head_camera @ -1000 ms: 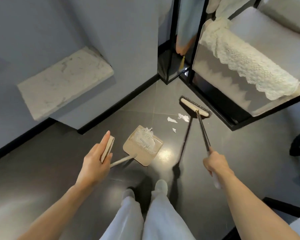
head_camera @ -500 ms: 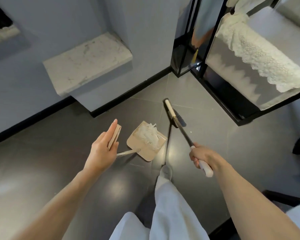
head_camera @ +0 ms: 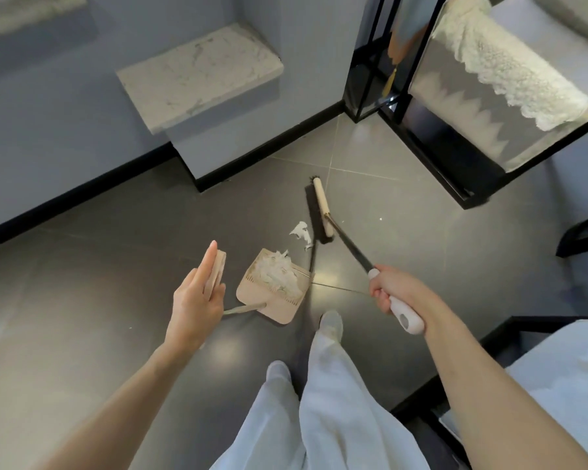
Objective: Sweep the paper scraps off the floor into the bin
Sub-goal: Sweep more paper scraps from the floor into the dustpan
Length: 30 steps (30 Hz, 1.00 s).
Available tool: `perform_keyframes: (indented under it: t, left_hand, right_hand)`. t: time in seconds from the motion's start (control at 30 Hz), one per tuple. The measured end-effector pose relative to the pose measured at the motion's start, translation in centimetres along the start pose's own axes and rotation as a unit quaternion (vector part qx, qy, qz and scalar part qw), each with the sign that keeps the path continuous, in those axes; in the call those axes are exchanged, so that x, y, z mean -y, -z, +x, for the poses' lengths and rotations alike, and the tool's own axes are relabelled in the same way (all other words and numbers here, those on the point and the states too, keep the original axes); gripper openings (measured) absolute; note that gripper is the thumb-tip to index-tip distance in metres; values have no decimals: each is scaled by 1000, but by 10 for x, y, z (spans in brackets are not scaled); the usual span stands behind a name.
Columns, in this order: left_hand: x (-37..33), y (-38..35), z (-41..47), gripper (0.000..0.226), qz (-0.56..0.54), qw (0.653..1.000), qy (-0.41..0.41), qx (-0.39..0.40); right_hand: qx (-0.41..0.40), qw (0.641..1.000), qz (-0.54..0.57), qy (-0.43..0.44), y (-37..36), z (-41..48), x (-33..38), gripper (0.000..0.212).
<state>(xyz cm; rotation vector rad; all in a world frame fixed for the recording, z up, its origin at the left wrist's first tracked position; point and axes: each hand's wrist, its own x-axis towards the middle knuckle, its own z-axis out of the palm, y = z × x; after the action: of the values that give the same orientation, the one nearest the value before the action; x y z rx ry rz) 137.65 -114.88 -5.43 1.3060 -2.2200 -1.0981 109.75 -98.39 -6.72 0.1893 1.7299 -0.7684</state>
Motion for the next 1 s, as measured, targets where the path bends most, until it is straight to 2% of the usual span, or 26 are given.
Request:
perform_keyframes:
  t: [0.13,0.2,0.27,0.47,0.6,0.73,0.83,1.0]
  left_hand:
    - [4,5,-18,74,-14,1000,23,-16]
    - [1,3,-22,73,-11,1000,28,-6]
    - [-5,-3,-21,73,-7,999,34,3]
    - [-35,-42,2,72,-12,998,57,2]
    - [-60,-79,24,72,-3,997,71,-5]
    - [-79,-106,38,73,0,995,98,-18]
    - [-92,-119,46,73,6,995,101,-7]
    - [-99,-123,51,72,8,993,116,-13]
  right_hand:
    - [-59,996,-57,46,-10,7,-18,58]
    - [-80,993,-71,56,-4,14,-21,49]
    - [-100,989,-88,59,9,18,-23,42]
    - [-142,980,-132,53,59,35,-19,45]
    - [-156,978,-126,48,99,49,-1,29]
    - [-120,988,-96,33,128,63,16,28]
    - [-58,998,1,12,134,71,28,33]
    - [36,998,32,-34,118,69,32,65]
